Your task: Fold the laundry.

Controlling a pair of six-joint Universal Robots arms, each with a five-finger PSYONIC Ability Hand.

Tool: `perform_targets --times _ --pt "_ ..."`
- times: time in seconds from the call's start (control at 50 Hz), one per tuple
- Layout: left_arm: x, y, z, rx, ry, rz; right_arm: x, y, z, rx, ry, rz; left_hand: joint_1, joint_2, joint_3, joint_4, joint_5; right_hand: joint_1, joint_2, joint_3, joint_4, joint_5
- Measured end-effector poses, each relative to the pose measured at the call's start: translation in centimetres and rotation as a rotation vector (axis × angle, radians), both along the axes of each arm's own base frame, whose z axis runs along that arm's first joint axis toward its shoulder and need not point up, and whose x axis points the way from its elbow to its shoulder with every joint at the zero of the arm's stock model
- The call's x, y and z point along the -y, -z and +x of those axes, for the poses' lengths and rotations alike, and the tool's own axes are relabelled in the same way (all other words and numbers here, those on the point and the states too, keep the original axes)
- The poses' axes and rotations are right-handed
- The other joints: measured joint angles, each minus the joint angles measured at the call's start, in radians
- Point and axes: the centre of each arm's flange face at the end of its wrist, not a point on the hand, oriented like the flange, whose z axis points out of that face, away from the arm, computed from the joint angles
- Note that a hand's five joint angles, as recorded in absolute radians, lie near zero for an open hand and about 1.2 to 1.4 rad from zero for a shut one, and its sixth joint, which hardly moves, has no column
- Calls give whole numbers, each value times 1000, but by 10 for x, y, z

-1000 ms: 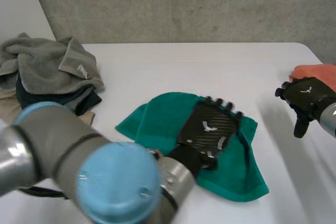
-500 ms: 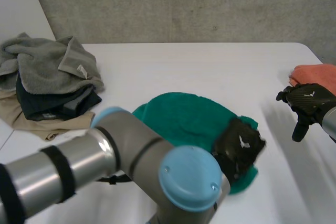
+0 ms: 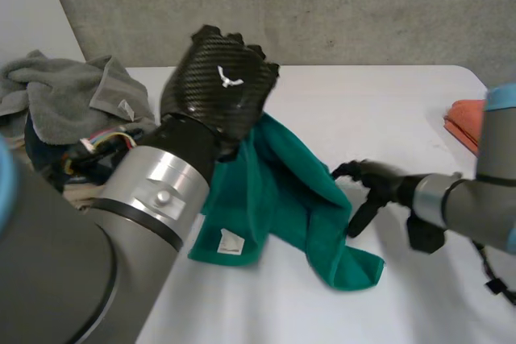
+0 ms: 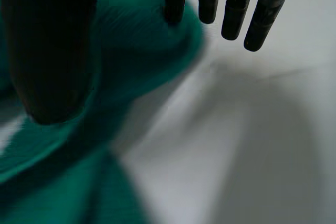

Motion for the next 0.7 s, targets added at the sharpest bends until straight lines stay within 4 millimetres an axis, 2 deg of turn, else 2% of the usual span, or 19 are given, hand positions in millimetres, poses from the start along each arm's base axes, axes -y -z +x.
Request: perform_targets --times 0.18,0.2,0.22,0.24,0.28,0.3,0.38,0.42,0.44,0.46,0.5,0.54,0.6,0.62,0.7 --pt "8 -4 8 -9 -33 -7 -32 10 40 90 -45 91 0 0 0 2 0 19 20 10 10 10" --pt "10 -3 8 -9 -39 -7 -34 11 44 96 -45 84 0 0 0 2 0 376 389 364 358 347" --pt "12 -4 9 -9 -44 -7 -33 12 46 99 -39 72 0 0 0 2 0 498 520 509 481 463" --pt "14 -4 10 -10 -50 -8 -32 12 47 99 -32 59 0 0 0 2 0 720 766 753 727 698" --pt "18 -5 13 -12 -61 -10 -26 11 48 94 -6 0 0 0 0 2 0 830 926 924 901 870" --pt "20 -5 14 -13 -68 -11 -25 11 48 92 1 -14 0 0 0 2 0 830 926 924 901 870" --pt "30 -6 22 -13 -92 -13 -11 -14 44 33 9 -243 0 2 0 2 0 831 954 972 948 904" --pt "38 -3 29 -7 -107 -10 -8 -47 38 -70 -32 -464 0 3 0 2 0 831 954 972 948 904" --pt "40 -2 31 -4 -109 -8 -9 -54 37 -96 -42 -506 0 3 0 2 0 831 954 972 948 904" --pt "45 2 35 7 -112 -1 -11 -75 31 -194 -78 -649 0 3 0 2 0 831 954 972 948 904" --pt "47 4 37 13 -110 4 -12 -82 29 -242 -93 -701 0 3 0 2 0 831 954 972 948 904" --pt "54 16 42 38 -99 30 -19 -99 22 -382 -134 -817 0 3 0 3 0 831 954 972 948 904" --pt "56 24 42 53 -90 48 -21 -102 20 -426 -147 -841 0 3 0 3 0 831 954 972 948 904" --pt "61 43 41 90 -74 93 -25 -104 18 -474 -162 -852 0 3 0 3 0 831 954 972 948 904" --pt "75 74 32 141 -53 158 -20 -95 20 -514 -179 -833 0 3 0 3 0 831 954 972 948 904"
